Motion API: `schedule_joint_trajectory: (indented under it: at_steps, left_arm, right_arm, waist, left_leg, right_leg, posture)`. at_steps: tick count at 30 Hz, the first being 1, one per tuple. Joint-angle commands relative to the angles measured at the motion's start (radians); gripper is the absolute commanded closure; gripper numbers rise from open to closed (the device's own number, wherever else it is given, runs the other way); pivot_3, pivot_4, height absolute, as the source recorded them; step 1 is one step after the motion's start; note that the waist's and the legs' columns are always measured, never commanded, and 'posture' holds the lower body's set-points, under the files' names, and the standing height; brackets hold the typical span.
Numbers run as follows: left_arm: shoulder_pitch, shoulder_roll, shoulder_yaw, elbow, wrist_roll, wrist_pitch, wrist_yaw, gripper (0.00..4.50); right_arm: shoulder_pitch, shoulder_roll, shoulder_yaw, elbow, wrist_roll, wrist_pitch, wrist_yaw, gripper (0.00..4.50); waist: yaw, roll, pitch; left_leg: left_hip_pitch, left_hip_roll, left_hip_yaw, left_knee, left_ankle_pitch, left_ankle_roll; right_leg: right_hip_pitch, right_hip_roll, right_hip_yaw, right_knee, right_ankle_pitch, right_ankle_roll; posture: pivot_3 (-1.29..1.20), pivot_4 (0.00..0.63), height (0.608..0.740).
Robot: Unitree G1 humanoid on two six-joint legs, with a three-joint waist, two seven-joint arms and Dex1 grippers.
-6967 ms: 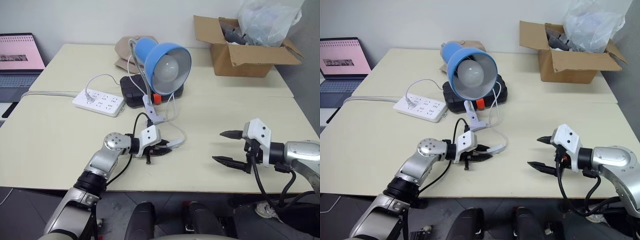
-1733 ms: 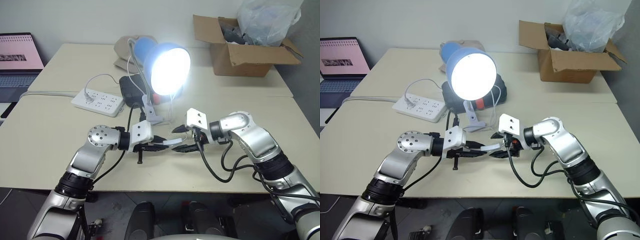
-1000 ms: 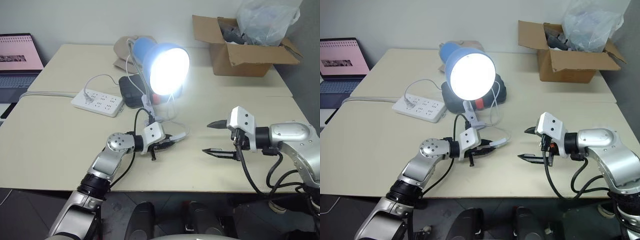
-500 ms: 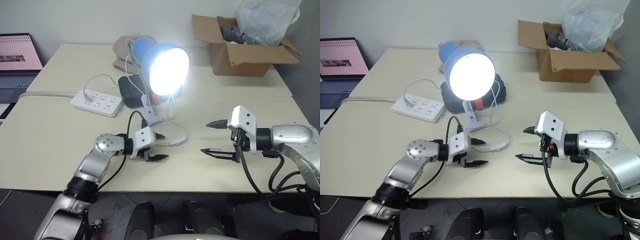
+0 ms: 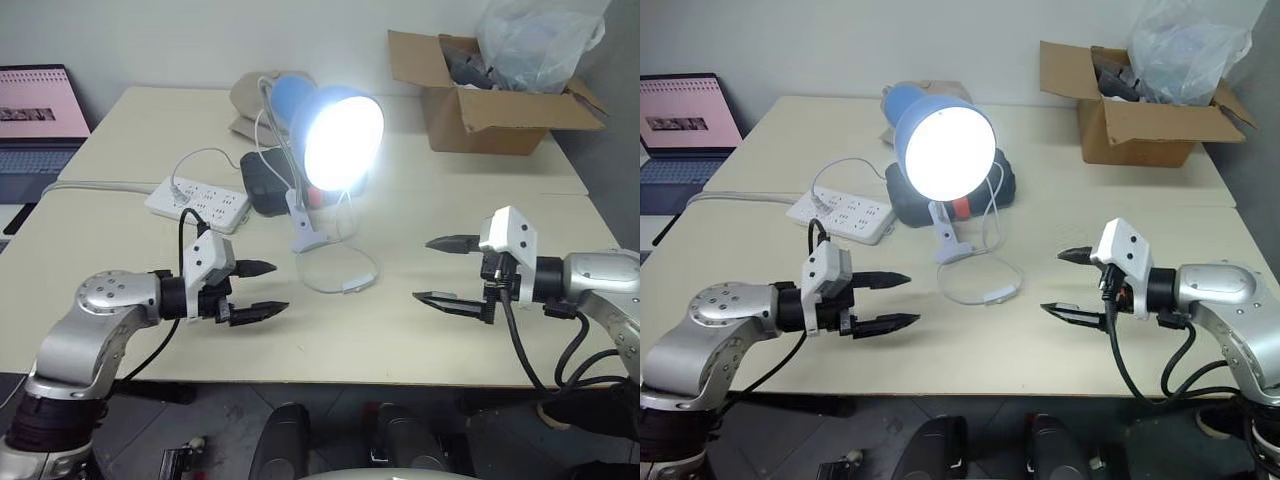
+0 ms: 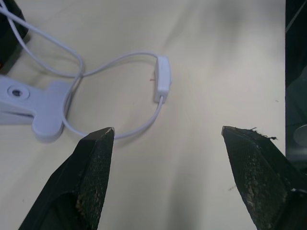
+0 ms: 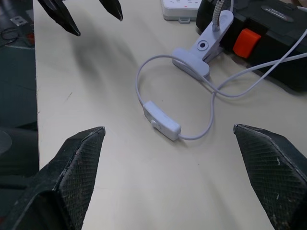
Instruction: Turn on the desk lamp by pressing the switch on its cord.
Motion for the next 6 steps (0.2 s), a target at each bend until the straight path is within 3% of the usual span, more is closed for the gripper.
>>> schedule_joint_trajectory:
  at_steps: [1,6]
  left_arm:
    - [0.021,0.038,0.054,-0.048,-0.031,0.004,-0.007,0.77]
    - [0.036,0.048,0.067,-0.062,-0.058,0.015,-0.001,0.77]
  right_arm:
    - [0.018,-0.030,-0.063,-0.005,0.036,-0.051,0.044,0.00]
    - [0.014,-0.048,-0.064,0.007,0.045,-0.069,0.057,0.00]
  waist:
    - [0.000,0.000,0.000]
    - [0.000,0.000,0.000]
  left_leg:
    - [0.000,0.000,0.000,0.000,0.000,0.000]
    - [0.000,0.000,0.000,0.000,0.000,0.000]
  right_leg:
    - [0.000,0.000,0.000,0.000,0.000,0.000]
    - [0.000,0.000,0.000,0.000,0.000,0.000]
  posture:
    - [0.00,0.150,0.740]
    - [0.00,0.150,0.740]
